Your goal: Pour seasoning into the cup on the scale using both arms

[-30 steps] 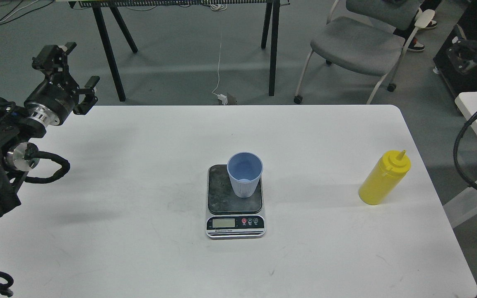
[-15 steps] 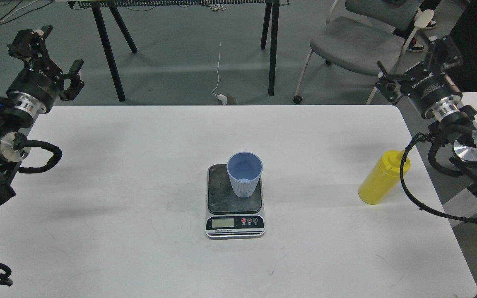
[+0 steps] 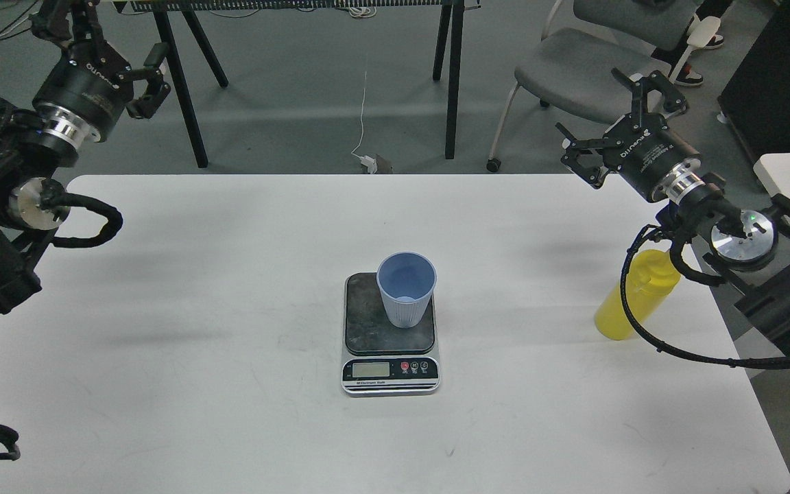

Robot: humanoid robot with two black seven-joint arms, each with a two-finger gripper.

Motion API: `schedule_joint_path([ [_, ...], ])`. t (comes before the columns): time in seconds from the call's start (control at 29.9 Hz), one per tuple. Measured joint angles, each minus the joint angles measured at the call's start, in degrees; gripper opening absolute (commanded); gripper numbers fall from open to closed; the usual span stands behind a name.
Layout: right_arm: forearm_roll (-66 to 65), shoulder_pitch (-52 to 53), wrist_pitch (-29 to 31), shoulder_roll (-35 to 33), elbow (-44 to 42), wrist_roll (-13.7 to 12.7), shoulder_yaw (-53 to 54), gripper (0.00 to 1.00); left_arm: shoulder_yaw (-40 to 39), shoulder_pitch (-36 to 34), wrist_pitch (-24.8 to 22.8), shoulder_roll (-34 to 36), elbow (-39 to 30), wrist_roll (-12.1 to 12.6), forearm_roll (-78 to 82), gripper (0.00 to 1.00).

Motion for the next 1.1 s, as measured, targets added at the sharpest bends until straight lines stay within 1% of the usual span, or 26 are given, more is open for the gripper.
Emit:
schedule_joint_path([
  [0.17, -0.5, -0.1, 0.0, -0.2, 0.1, 0.1, 0.3, 0.99, 0.0, -0.3, 0.0, 0.5, -7.1, 0.0, 10.6, 0.99],
  [0.3, -0.6, -0.1, 0.0, -0.5, -0.1, 0.1, 0.3, 0.99, 1.1, -0.8, 0.0, 3.7, -16.5, 0.0, 22.1, 0.99],
  [0.43, -0.7, -0.1, 0.0, -1.3, 0.0, 0.1, 0.3, 0.99, 6.5, -3.4, 0.0, 7.9, -25.6, 0.0, 35.3, 0.99],
  [0.53, -0.7, -0.1, 0.0, -1.5, 0.1, 0.1, 0.3, 0.99, 11.7, -6.5, 0.0, 9.7, -30.2, 0.0, 42.2, 0.99],
  [0.64, -0.7, -0.1, 0.0, -1.9, 0.1, 0.1, 0.3, 0.99, 17.7, -9.6, 0.0, 10.1, -32.0, 0.0, 46.8, 0.99],
  [0.77, -0.7, -0.1, 0.0, -2.2, 0.2, 0.2, 0.3, 0.99, 24.6, -12.8, 0.0, 8.0, -32.1, 0.0, 51.3, 0.99],
  [0.87, -0.7, -0.1, 0.0, -2.6, 0.2, 0.2, 0.3, 0.99, 26.9, -13.7, 0.0, 6.1, -31.7, 0.0, 52.6, 0.99],
  [1.0, -0.7, -0.1, 0.0, -3.0, 0.2, 0.2, 0.3, 0.99, 27.5, -14.1, 0.2, 4.5, -31.3, 0.0, 53.1, 0.99],
  [1.1, -0.7, -0.1, 0.0, -3.0, 0.2, 0.2, 0.3, 0.99, 29.1, -14.2, 1.6, 2.7, -29.9, 0.1, 55.2, 0.99],
])
